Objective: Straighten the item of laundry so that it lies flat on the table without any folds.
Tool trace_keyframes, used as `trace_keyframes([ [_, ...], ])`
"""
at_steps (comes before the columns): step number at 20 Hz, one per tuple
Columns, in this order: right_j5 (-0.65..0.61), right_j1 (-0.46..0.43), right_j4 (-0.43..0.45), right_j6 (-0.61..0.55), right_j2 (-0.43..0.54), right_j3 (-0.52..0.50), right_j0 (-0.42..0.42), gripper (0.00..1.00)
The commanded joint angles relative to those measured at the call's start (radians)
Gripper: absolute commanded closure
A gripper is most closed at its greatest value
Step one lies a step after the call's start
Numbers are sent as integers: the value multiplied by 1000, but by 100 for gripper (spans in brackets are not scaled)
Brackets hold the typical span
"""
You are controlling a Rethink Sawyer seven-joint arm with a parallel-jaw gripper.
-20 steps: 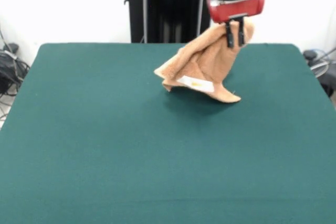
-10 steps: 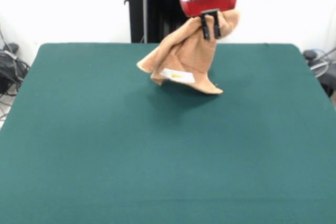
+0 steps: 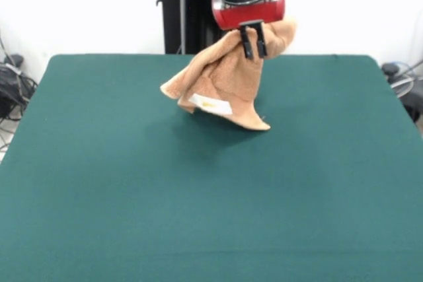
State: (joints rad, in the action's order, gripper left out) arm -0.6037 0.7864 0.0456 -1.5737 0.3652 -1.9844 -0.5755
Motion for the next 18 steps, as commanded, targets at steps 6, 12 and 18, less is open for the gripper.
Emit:
trace_keyframes([
  [6,-65,-95,23,14,66,52,-24,100],
  [12,-53,-97,41,10,54,58,-21,100],
  [18,-118,-55,55,78,62,56,-81,100],
])
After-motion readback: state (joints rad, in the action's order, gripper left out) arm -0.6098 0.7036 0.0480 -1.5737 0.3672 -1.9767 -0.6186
